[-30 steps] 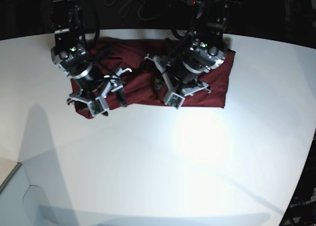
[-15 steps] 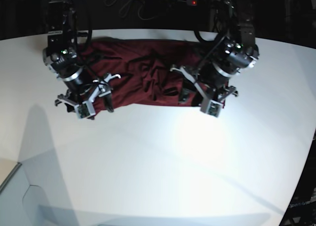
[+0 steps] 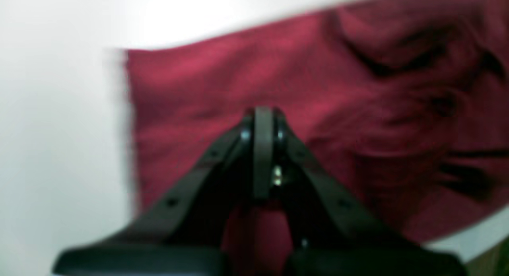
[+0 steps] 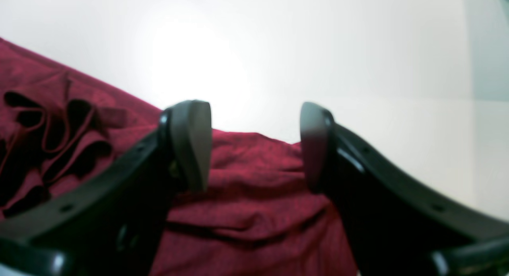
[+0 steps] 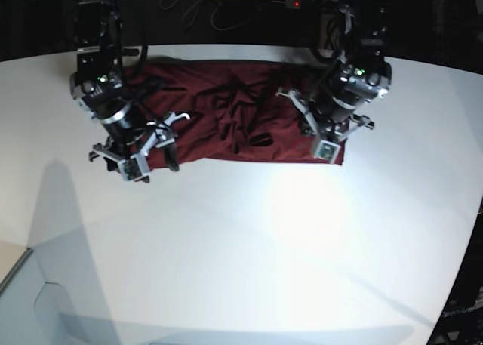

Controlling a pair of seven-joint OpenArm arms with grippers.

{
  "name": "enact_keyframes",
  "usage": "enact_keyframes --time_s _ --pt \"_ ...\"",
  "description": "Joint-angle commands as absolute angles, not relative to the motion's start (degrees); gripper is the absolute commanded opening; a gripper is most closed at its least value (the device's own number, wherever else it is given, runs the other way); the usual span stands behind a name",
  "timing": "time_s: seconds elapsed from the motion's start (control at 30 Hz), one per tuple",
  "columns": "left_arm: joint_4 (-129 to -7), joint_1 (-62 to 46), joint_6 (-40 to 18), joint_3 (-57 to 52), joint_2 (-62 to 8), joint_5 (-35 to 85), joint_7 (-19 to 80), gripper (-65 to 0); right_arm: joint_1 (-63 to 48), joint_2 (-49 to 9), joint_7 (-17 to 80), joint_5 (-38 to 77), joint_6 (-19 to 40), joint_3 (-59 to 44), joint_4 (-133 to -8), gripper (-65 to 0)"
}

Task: Layout the t-shirt on the table in an organized manner, then fold the t-shirt properly
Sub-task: 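Press and flatten the folded shirt with both grippers, then release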

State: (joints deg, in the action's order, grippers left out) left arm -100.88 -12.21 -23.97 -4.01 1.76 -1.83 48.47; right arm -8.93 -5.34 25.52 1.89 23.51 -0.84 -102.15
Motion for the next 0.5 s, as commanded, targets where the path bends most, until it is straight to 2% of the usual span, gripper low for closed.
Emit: enact_keyframes --time_s 0.0,0.3,0.47 --pt "-102.1 -12.4 -24.3 -1.5 2.0 -1.2 47.3 -64.8 -8.2 -5.4 24.0 2.5 23.6 -0.9 -103.2 -29.5" --pt "-107.6 -13.9 -24.4 20.2 -3.5 -1.2 47.3 -64.8 -8.1 -5.6 24.0 2.4 23.3 -1.6 -103.3 -29.4" --pt "-110.4 -13.8 -24.2 18.2 -3.6 -1.2 47.3 -64.8 -8.1 -5.3 24.1 2.5 23.5 -4.8 -103.3 -29.3"
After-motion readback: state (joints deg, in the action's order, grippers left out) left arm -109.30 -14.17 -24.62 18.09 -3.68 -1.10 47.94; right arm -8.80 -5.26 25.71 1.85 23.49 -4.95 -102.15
